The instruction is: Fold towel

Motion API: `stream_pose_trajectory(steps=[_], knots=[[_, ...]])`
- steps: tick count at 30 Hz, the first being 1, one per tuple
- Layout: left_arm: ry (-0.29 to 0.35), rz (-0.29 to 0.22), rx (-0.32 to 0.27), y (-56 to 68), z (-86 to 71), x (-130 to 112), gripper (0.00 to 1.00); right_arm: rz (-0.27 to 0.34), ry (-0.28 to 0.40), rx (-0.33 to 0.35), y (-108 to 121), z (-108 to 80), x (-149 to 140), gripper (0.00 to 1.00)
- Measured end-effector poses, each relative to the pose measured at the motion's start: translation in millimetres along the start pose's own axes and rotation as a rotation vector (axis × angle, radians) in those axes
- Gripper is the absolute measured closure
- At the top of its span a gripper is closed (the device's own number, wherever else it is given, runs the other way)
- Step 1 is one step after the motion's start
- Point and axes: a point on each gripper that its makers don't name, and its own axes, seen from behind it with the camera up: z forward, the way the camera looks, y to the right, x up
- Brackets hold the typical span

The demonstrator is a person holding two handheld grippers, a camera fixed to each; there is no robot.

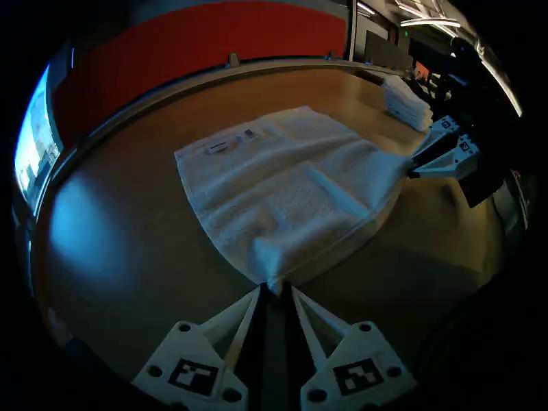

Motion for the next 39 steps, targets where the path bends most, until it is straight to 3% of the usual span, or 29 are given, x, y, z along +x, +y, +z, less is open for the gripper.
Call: stream_pose_trajectory(steps=[11, 26, 39], knots=[[0.044, -0.015, 0.024, -4.8, -24.4, 26, 0.85, 0.012, 0.047, -0.028, 7, -19.5, 29, 0.85], [0.084, -0.015, 0.045, -6.4, -67.5, 64, 0.85, -0.049, 0.113, -0.064, 17, -60.4, 84, 0.85], [0.106, -0.02, 0.041, -1.9, -96.5, 80, 0.85, -0.063, 0.135, -0.073, 11, -88.8, 99, 0.85]])
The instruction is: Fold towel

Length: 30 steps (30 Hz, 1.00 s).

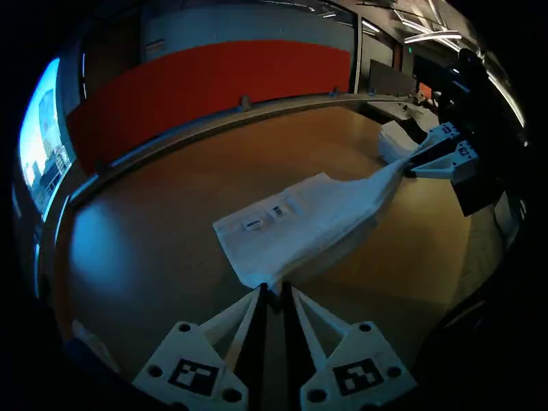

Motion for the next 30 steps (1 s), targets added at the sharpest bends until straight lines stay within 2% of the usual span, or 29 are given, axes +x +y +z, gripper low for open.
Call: stream_pose_trajectory(steps=[5, 15, 23, 30], knots=[[-0.002, 0.005, 0.002, 2.2, -8.9, 3, 0.85, 0.002, 0.006, 0.006, -4, -9.5, 4, 0.85], [-0.003, -0.011, -0.014, 14.4, -28.8, 2, 0.85, -0.005, 0.006, 0.013, -8, -25.4, 6, 0.85], [-0.007, -0.016, -0.021, 23.6, -39.3, 1, 0.85, -0.018, -0.001, 0.021, -13, -33.4, 6, 0.85], [-0.007, -0.031, -0.029, 25.7, -43.0, 2, 0.85, -0.012, -0.002, 0.027, -16, -38.8, 5, 0.85]])
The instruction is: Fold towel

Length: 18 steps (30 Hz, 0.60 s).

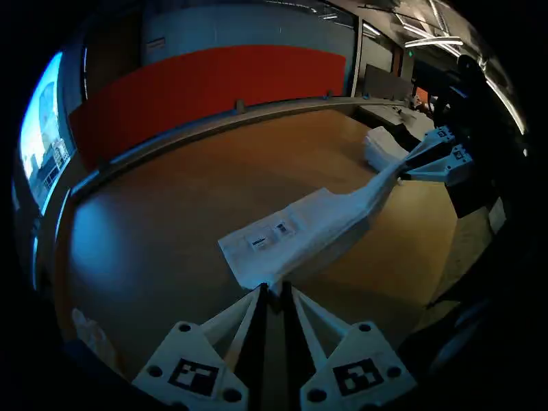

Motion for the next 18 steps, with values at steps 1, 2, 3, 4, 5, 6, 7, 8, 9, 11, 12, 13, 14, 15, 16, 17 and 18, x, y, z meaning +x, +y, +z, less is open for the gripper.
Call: stream_pose_trajectory(steps=[1, 2, 3, 4, 5, 6, 7, 8, 9, 11, 12, 13, 14, 15, 16, 17, 18], knots=[[0.0, -0.002, -0.001, 0.1, 0.0, 0, 0.85, 0.001, -0.001, 0.001, 0, 0.0, -1, 0.85], [-0.001, -0.005, -0.001, 0.3, -0.1, -1, 0.85, 0.001, -0.002, 0.002, 0, 0.0, -1, 0.85], [-0.002, -0.006, -0.002, 0.6, 0.2, -1, 0.85, 0.001, -0.004, 0.002, -1, 0.3, -2, 0.85], [-0.003, -0.007, -0.003, 0.9, 0.4, -2, 0.85, 0.0, -0.007, 0.003, -1, 0.6, -3, 0.85], [-0.004, -0.008, -0.004, 1.2, 0.7, -2, 0.85, 0.0, -0.009, 0.003, -1, 0.9, -4, 0.85], [-0.006, -0.008, -0.005, 1.6, 1.0, -3, 0.85, -0.001, -0.011, 0.004, -1, 1.6, -4, 0.85], [-0.007, -0.008, -0.005, 2.0, 1.3, -3, 0.85, -0.001, -0.013, 0.005, -2, 2.2, -5, 0.85], [-0.009, -0.007, -0.006, 2.4, 1.7, -4, 0.85, -0.001, -0.015, 0.006, -2, 2.9, -6, 0.85], [-0.011, -0.008, -0.008, 2.9, 2.3, -4, 0.85, -0.002, -0.018, 0.007, -2, 3.5, -7, 0.85], [-0.016, -0.011, -0.013, 4.0, 3.6, -6, 0.85, -0.002, -0.023, 0.009, -3, 4.7, -8, 0.85], [-0.02, -0.014, -0.013, 4.2, 5.0, -7, 0.85, -0.002, -0.027, 0.009, -3, 5.9, -10, 0.85], [-0.023, -0.016, -0.014, 4.2, 6.2, -9, 0.85, -0.001, -0.03, 0.01, -3, 7.1, -11, 0.85], [-0.026, -0.019, -0.015, 4.3, 7.5, -10, 0.85, -0.001, -0.034, 0.01, -3, 8.3, -13, 0.85], [-0.03, -0.023, -0.015, 4.0, 9.6, -11, 0.85, 0.001, -0.038, 0.012, -3, 10.0, -14, 0.85], [-0.033, -0.026, -0.016, 3.8, 11.5, -13, 0.85, 0.003, -0.041, 0.013, -3, 11.6, -16, 0.85], [-0.037, -0.029, -0.016, 3.6, 13.3, -14, 0.85, 0.005, -0.044, 0.014, -4, 13.1, -18, 0.85], [-0.04, -0.032, -0.016, 3.0, 15.6, -15, 0.85, 0.009, -0.048, 0.015, -4, 15.2, -19, 0.85]])
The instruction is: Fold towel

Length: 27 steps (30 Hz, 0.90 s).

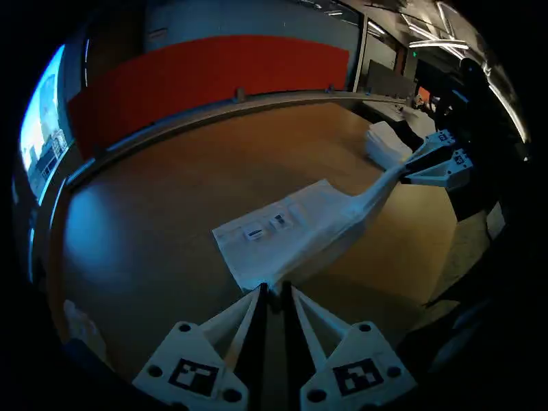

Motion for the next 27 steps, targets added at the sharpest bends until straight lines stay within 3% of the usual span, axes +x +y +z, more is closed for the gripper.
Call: stream_pose_trajectory(steps=[14, 27], knots=[[-0.034, -0.034, -0.005, -11.1, 29.9, -8, 0.85, 0.05, -0.039, 0.007, 8, 28.2, -21, 0.85], [-0.05, -0.048, 0.004, -24.0, 58.1, -4, 0.85, 0.06, -0.069, -0.003, 25, 52.6, -27, 0.85]])
